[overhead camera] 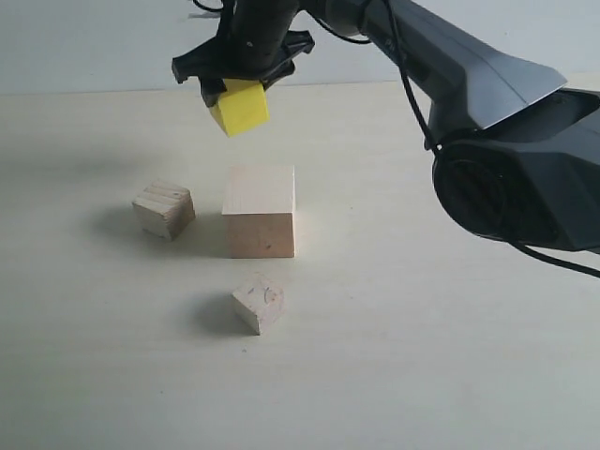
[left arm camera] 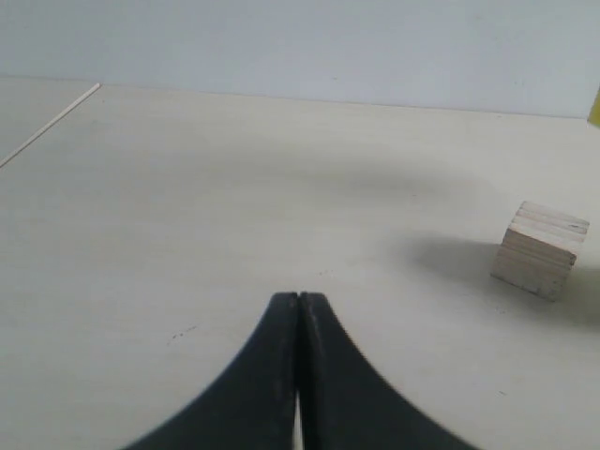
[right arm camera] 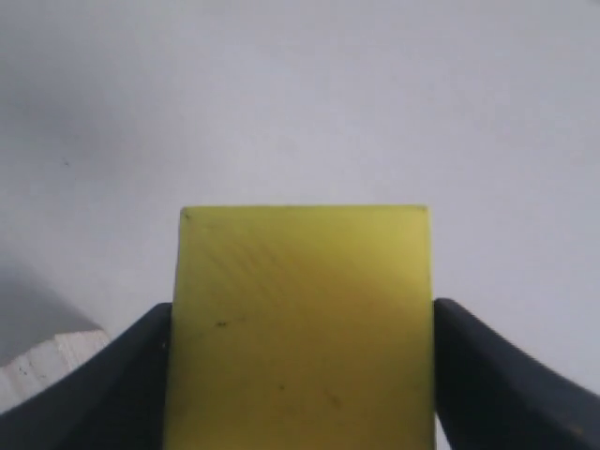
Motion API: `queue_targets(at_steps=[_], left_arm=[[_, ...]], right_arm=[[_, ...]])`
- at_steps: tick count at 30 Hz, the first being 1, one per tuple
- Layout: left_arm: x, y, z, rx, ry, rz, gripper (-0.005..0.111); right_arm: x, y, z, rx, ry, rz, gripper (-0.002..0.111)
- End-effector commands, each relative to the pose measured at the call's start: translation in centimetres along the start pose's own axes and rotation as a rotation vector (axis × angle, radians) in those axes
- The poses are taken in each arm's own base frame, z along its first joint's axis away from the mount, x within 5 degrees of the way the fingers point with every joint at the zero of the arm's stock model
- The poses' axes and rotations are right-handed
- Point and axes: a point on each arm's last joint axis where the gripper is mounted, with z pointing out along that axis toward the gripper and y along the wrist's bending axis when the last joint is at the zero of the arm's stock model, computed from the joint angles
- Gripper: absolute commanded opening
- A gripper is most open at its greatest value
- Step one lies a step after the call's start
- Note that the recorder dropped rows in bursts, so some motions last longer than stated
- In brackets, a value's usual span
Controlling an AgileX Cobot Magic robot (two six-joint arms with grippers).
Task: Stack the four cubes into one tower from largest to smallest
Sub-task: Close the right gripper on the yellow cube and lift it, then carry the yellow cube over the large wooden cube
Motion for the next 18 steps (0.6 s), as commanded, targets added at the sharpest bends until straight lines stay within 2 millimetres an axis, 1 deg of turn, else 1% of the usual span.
queue_targets(at_steps=[1,4,8,11,15,18], left_arm=[[0.0,0.0,0.0,0.005,-0.013,0.003,0.000],[0.0,0.0,0.0,0.005,-0.013,0.003,0.000],[0.0,0.0,0.0,0.005,-0.013,0.003,0.000],[0.0,0.0,0.0,0.005,-0.013,0.003,0.000],[0.0,0.0,0.0,0.005,-0.013,0.003,0.000],[0.0,0.0,0.0,0.005,-0.013,0.003,0.000]], right_arm=[[-1.0,-0.7,-2.9,0.019,-0.035,-0.120,0.000],[-1.3,-1.2,-3.9,-0.016,-0.051,-0.152,0.000],[-2.0,-2.1,-5.9,-0.064,-0.090,-0.136,0.000],[-2.3,-2.6,-7.2,-0.067,-0.115,-0.134,0.000],[-2.8,-2.4,-9.1,-0.086,-0.151,-0.149,0.000],[-3.0,-2.3,-10.0,-0.093,-0.168,-0.149,0.000]])
